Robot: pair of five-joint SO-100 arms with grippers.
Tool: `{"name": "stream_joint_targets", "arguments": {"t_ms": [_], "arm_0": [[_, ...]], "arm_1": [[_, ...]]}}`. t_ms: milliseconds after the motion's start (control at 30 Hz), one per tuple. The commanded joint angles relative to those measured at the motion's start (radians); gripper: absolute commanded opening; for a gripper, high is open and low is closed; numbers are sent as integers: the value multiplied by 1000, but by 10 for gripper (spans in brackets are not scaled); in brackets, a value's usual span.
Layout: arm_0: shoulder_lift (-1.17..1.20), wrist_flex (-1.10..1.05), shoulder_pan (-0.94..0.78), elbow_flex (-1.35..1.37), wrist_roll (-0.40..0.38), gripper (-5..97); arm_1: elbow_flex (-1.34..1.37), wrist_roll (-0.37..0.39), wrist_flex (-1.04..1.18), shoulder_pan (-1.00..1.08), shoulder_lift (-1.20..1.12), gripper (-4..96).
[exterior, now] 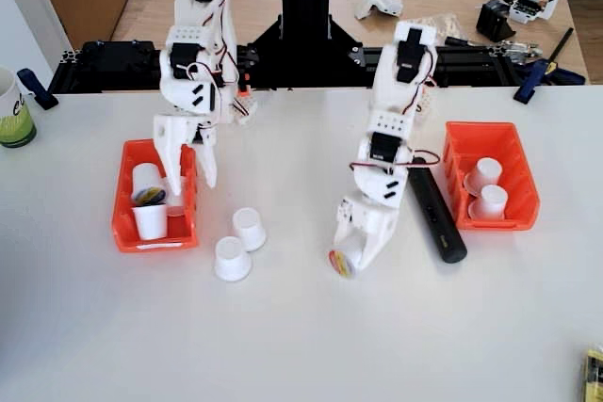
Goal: Sort the coffee pods, blue into left, red into right
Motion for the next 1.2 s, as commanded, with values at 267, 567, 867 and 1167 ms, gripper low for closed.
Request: {"name": "stream_joint_targets", "arguments": {"t_ms": [267,567,867,1167], "arm_0": [[17,21,0,-38,2,275],[17,5,-41,-31,-55,277],[31,-8,-95,-35,-67,274],[32,9,-94,-32,-46,274]], "arm_1": [[-365,176,778,-376,503,87],[-67,506,881,-765,713,135],[721,531,411,-799,1098,265],[514,462,546,-699,1094,386]]}}
